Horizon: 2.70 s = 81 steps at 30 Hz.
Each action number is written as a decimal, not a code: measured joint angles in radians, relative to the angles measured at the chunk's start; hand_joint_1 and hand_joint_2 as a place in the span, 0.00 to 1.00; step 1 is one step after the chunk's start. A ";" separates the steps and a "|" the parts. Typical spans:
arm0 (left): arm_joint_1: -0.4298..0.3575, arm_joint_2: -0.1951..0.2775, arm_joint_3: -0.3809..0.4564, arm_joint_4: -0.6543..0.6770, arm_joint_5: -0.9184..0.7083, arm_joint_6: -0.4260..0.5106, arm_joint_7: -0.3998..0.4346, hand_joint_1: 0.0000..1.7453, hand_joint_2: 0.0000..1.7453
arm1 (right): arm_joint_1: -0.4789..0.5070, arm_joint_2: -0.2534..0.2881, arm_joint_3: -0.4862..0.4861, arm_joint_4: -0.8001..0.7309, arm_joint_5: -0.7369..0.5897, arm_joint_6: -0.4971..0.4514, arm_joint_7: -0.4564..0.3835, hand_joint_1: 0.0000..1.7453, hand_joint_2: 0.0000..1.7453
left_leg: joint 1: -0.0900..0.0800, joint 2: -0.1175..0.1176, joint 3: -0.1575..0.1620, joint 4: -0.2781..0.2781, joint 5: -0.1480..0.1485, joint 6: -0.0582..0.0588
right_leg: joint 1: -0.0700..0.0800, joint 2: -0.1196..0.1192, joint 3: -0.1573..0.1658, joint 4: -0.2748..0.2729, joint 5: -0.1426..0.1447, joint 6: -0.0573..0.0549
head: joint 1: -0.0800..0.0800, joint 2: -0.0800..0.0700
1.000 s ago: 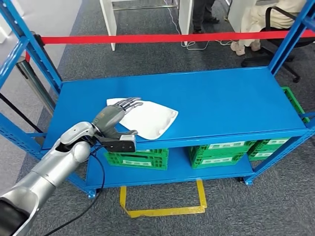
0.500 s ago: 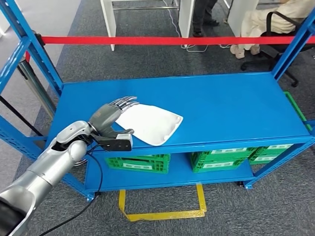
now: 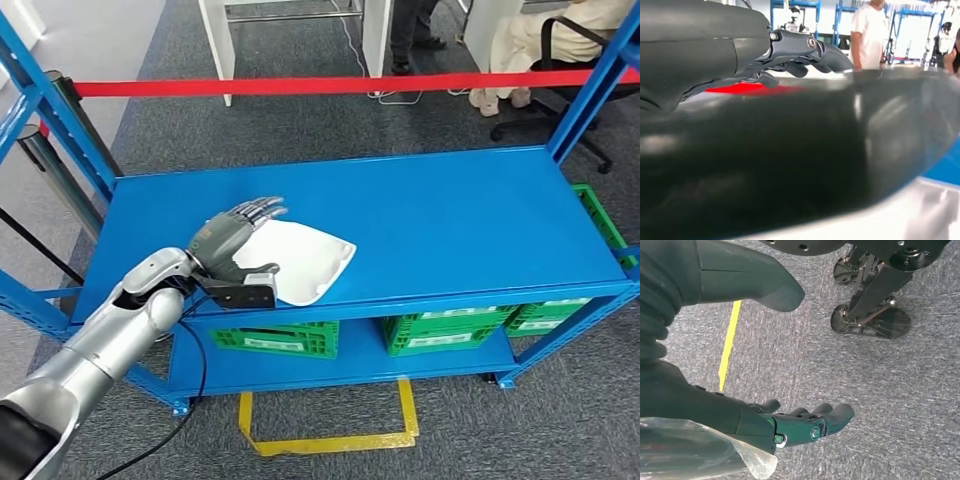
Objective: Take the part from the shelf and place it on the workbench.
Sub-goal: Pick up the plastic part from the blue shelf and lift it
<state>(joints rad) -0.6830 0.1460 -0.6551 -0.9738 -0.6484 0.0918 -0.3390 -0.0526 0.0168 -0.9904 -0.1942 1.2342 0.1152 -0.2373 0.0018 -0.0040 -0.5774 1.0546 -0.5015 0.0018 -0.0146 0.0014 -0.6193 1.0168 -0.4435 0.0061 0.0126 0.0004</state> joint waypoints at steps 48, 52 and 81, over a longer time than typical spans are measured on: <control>-0.044 -0.006 0.068 0.306 -0.184 0.086 0.125 0.00 1.00 | -0.003 -0.002 -0.033 0.000 -0.002 0.004 0.016 0.00 1.00 | 0.003 0.002 -0.022 -0.044 0.061 0.037 | -0.005 0.000 -0.047 0.136 -0.101 0.037 | 0.004 0.000; -0.039 -0.010 0.068 0.315 -0.186 0.088 0.125 0.00 1.00 | -0.001 -0.002 -0.033 0.000 -0.002 0.004 0.017 0.00 1.00 | 0.001 0.001 -0.022 -0.042 0.060 0.039 | -0.004 0.000 -0.111 0.259 -0.121 0.039 | 0.004 0.000; 0.000 -0.037 0.085 0.323 -0.167 0.125 0.045 1.00 1.00 | -0.006 -0.002 -0.033 0.000 0.011 -0.002 0.013 0.00 1.00 | 0.003 0.001 -0.019 -0.044 0.057 0.039 | -0.003 0.000 -0.107 0.263 -0.146 0.039 | 0.002 0.000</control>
<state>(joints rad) -0.6832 0.1094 -0.5703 -0.6508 -0.8159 0.2169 -0.2937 -0.0587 0.0149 -1.0235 -0.1938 1.2456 0.1134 -0.2245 0.0052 -0.0027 -0.5966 1.0104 -0.4447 0.0410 -0.0180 0.0017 -0.7266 1.2803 -0.5897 0.0452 0.0147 0.0004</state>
